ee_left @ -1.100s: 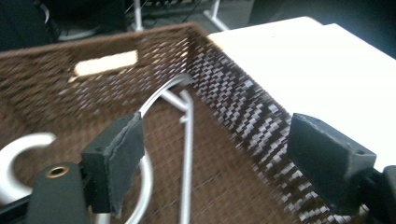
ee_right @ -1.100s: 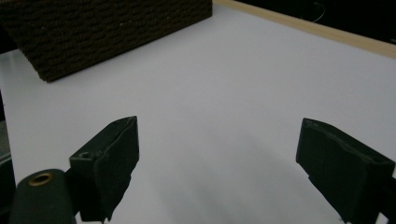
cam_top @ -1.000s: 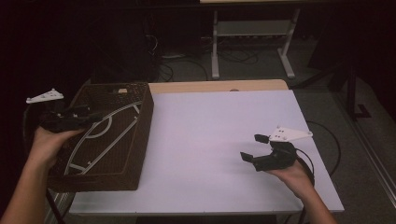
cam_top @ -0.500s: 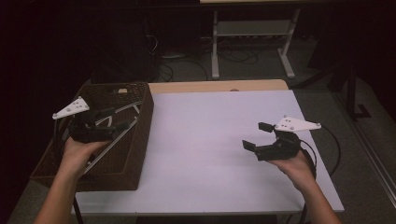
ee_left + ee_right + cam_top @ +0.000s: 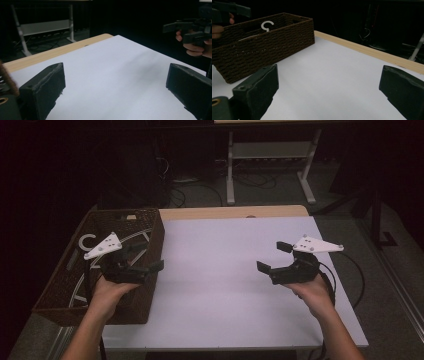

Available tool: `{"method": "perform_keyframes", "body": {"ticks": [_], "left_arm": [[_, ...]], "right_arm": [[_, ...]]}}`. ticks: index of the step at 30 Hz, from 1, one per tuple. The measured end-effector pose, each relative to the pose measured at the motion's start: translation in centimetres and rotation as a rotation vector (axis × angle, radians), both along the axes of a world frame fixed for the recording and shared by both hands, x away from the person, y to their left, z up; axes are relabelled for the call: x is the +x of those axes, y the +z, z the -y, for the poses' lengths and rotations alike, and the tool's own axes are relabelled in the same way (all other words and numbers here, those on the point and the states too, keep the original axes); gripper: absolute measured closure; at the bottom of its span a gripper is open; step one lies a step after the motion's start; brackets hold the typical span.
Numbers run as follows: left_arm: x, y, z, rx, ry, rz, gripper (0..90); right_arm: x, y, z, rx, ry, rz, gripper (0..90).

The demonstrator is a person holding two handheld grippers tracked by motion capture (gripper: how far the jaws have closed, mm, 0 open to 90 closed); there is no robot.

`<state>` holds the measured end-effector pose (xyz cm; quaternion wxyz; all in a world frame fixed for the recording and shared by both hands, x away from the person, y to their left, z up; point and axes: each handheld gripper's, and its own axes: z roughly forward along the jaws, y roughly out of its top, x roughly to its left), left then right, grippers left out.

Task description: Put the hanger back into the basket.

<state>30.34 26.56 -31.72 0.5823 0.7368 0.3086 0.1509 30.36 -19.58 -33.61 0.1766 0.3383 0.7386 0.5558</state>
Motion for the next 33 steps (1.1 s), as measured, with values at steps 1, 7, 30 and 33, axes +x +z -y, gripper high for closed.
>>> {"method": "perform_keyframes", "body": {"ticks": [1, 7, 30, 33], "left_arm": [[0.0, -0.1, 0.2, 0.002, -0.007, 0.01, 2.1], [-0.1, -0.6, 0.9, -0.023, -0.029, 0.026, 2.1], [-0.4, -1.1, 0.8, -0.058, -0.032, 0.036, 2.2], [-0.4, -1.1, 0.8, -0.055, -0.032, 0.037, 2.2]], "right_arm": [[0.0, 0.0, 0.0, 0.003, -0.004, -0.002, 1.6], [-0.2, 0.3, 0.5, 0.019, -0.006, 0.014, 0.0], [-0.3, 1.6, 1.2, 0.067, -0.028, 0.062, 0.0], [-0.3, 1.6, 1.2, 0.068, -0.025, 0.07, 0.0]]}}
